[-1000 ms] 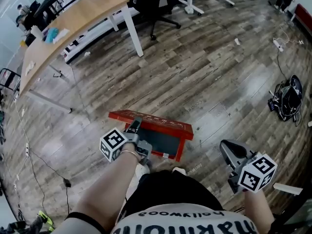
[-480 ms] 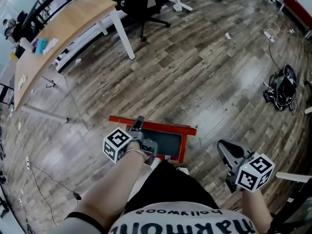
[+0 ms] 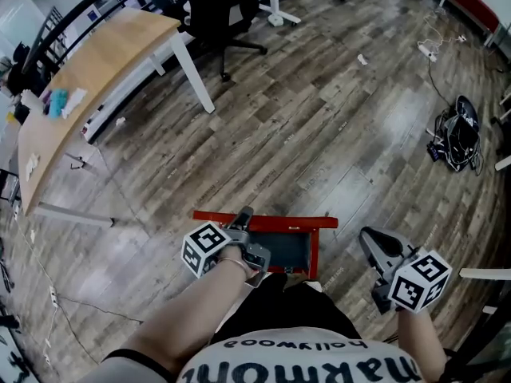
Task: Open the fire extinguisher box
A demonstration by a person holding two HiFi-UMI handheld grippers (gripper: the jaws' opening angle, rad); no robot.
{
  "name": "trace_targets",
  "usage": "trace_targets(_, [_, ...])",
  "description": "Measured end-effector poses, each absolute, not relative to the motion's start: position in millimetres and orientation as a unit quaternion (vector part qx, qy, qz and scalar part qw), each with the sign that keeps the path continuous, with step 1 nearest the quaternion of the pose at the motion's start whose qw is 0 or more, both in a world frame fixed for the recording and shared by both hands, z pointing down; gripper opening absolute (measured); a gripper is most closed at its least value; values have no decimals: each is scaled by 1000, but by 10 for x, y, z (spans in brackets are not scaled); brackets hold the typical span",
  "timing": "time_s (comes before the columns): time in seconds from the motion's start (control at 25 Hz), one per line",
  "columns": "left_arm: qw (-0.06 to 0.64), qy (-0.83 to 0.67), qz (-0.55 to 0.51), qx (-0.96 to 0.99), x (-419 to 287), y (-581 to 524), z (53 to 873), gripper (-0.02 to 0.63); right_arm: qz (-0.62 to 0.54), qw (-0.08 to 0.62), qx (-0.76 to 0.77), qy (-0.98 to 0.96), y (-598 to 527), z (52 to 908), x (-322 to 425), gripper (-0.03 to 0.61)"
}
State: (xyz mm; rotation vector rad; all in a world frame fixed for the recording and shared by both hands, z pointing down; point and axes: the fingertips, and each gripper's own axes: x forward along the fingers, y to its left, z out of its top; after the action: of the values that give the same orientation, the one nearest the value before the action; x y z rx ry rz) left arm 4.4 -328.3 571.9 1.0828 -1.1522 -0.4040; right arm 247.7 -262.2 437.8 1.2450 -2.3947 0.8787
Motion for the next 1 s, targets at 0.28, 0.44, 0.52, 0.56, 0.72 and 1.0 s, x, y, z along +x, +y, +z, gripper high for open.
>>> trace_targets(0.28, [709,-477,-156,495,64,-3442,5765,118,299,152,460,-822,-2732,4347,2322,11])
trace_targets(0.44, [717,-461,-150,501,82,-3575,5787,121,300,157,468,-816,-2759,4360,2246,11])
trace_targets(0.52, [721,-456,-149,500,87,-3630,5800,121,297,164,468,-816,-2777,4370,2198,11])
trace_targets(0.56, [723,-454,-148,500,86,-3652,5804,121,295,166,469,-816,-2789,4371,2174,11])
trace_targets(0.72, [730,-446,-141,498,87,-3706,5819,123,293,172,470,-815,-2844,4372,2108,11])
trace_targets(1.0, [740,-444,-142,485,102,-3768,5832,123,290,175,470,-815,-2966,4349,2050,11])
